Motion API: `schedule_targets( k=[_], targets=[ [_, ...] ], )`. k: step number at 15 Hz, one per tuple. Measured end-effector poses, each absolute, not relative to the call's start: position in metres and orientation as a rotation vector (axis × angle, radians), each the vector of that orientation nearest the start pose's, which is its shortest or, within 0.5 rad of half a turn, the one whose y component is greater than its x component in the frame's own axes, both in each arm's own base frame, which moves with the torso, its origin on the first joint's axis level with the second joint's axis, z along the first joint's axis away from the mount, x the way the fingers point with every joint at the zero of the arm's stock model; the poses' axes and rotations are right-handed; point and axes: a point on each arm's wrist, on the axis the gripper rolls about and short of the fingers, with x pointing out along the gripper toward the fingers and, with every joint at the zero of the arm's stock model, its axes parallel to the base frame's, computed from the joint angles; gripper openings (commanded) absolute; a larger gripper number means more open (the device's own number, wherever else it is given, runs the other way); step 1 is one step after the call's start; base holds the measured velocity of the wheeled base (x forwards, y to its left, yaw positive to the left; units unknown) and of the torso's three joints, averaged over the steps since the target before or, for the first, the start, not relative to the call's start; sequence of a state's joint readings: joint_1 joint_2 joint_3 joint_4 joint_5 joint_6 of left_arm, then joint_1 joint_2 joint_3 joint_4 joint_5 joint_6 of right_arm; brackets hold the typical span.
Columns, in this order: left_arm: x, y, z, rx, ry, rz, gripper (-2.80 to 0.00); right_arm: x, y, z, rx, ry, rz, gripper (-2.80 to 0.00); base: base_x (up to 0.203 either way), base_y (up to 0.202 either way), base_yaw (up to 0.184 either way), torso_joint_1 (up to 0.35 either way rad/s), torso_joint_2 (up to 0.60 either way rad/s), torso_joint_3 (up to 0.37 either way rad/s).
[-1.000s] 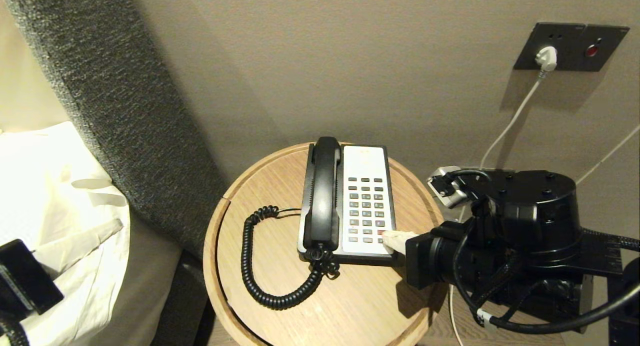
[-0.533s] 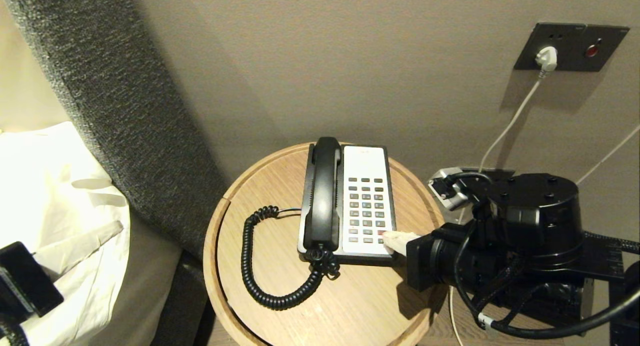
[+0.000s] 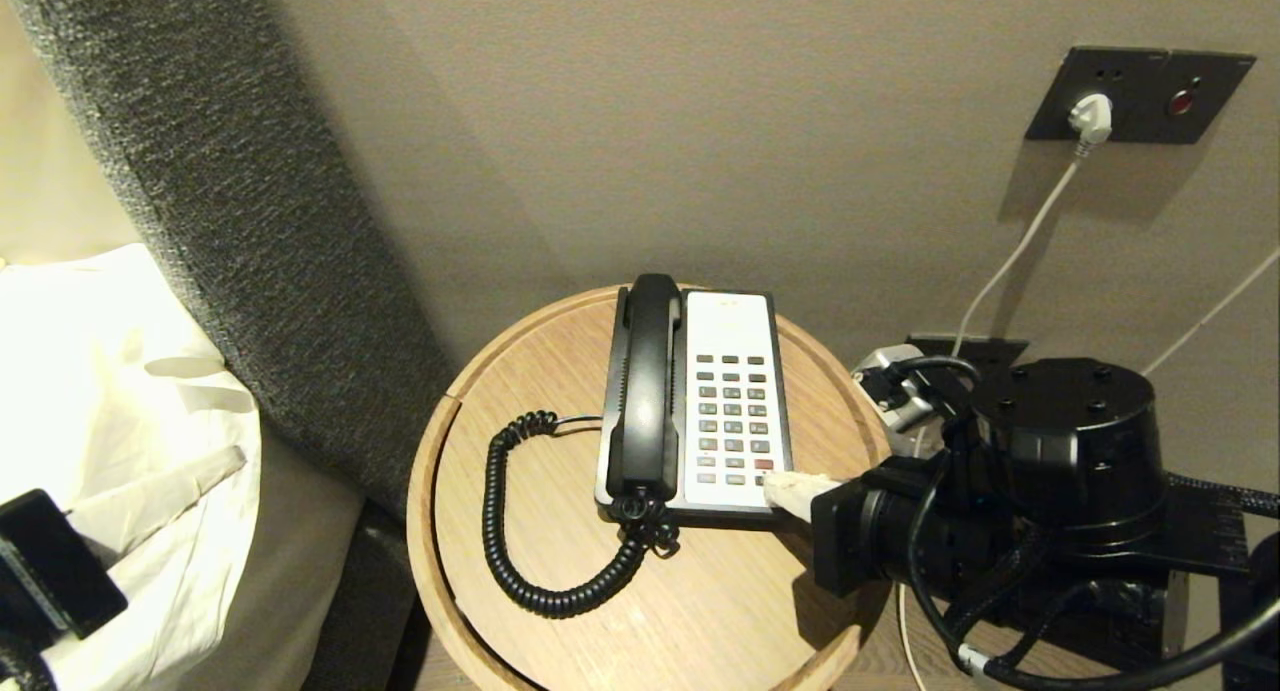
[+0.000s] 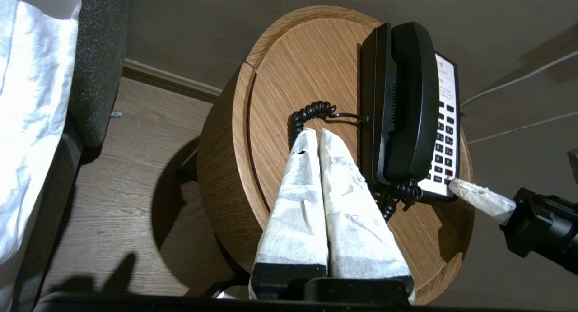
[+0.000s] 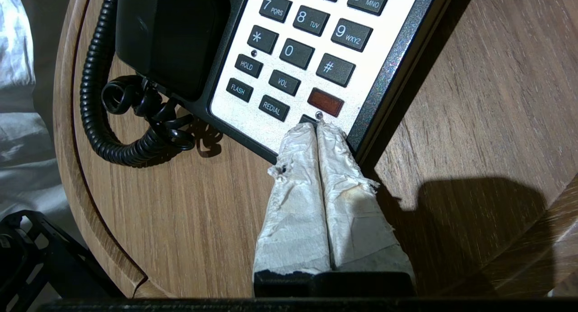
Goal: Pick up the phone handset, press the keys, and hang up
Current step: End the call using the dial pad
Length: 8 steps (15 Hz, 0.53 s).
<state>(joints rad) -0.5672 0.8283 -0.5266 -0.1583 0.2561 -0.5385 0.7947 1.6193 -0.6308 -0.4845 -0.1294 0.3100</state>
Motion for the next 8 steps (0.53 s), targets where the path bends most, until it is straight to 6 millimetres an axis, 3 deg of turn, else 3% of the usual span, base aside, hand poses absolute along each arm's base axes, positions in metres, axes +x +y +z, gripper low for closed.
schedule_targets(
  k=[8],
  targets=[
    [0.073,-0.040,0.221,-0.473,0.216,-0.267,-2.80,0.173,0.171,0.177,0.133,0.449,0.588,-2.80,0.000,0.000,0.000,0.000,0.00,0.000]
  ],
)
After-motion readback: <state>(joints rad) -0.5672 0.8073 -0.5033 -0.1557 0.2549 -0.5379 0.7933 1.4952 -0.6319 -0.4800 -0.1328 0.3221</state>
